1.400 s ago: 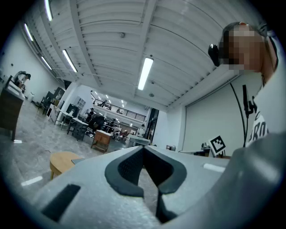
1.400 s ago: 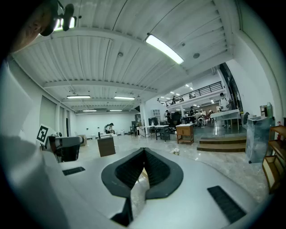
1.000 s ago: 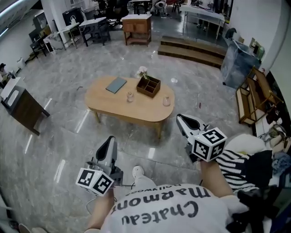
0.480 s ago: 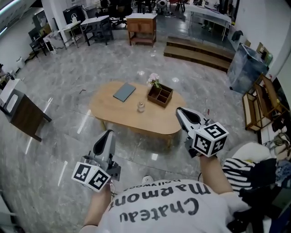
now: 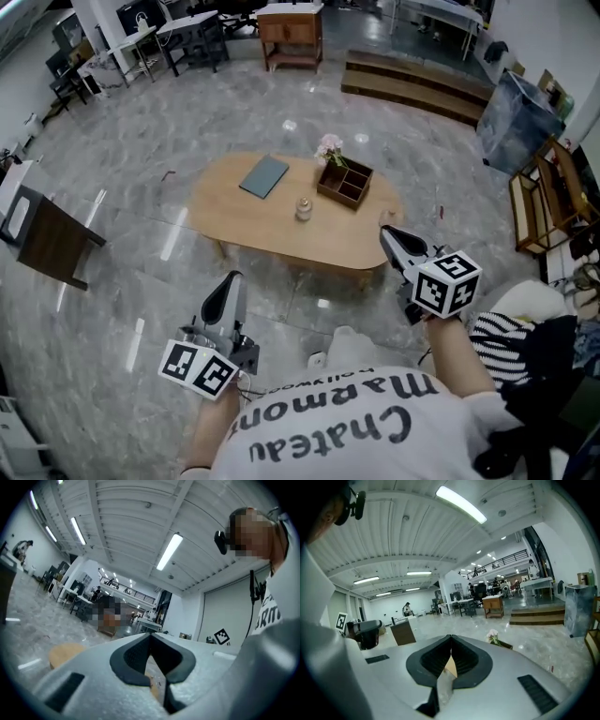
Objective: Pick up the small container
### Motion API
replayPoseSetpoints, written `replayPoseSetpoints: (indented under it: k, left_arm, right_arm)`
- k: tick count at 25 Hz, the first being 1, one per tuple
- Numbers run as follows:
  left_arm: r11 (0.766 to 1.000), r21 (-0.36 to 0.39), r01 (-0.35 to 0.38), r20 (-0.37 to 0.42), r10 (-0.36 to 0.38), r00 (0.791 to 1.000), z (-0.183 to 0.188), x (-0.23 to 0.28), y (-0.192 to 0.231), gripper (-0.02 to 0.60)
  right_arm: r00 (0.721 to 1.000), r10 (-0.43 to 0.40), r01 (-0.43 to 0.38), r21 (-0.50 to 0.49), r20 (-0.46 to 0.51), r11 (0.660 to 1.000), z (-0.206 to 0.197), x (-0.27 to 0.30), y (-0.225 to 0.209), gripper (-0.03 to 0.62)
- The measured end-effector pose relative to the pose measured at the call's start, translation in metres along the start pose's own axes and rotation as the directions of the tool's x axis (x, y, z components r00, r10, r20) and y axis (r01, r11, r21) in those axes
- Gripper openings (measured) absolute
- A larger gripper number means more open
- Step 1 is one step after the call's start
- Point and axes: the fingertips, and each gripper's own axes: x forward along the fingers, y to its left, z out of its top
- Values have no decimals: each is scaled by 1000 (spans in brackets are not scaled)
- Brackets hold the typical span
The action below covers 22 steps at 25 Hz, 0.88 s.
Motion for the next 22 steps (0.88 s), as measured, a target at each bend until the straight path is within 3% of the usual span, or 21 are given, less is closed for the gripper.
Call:
replayPoseSetpoints:
  k: [4, 9, 13, 18, 22]
  left_arm:
    - [995, -62, -72, -18, 71, 997, -17, -3, 31, 14]
    - [985, -66, -160, -46, 157, 986, -18, 14, 63, 14]
    - [977, 3, -214, 23, 214, 977, 10, 42, 88, 14]
    - [973, 12, -230, 75, 229, 971, 43, 94, 111, 14]
    - [971, 21, -240, 151, 234, 960, 70, 121, 120, 14]
  right_arm:
    - [997, 38, -37, 26, -71, 999, -18, 45, -3, 14]
    - [989, 132, -136, -60, -73, 989, 14, 106, 6, 14]
    - [978, 198, -204, -106, -63, 973, 40, 158, 4, 14]
    - [970, 239, -243, -136, -51, 960, 75, 209, -26, 14]
    - [967, 253, -251, -100, 4, 963, 107, 240, -58, 14]
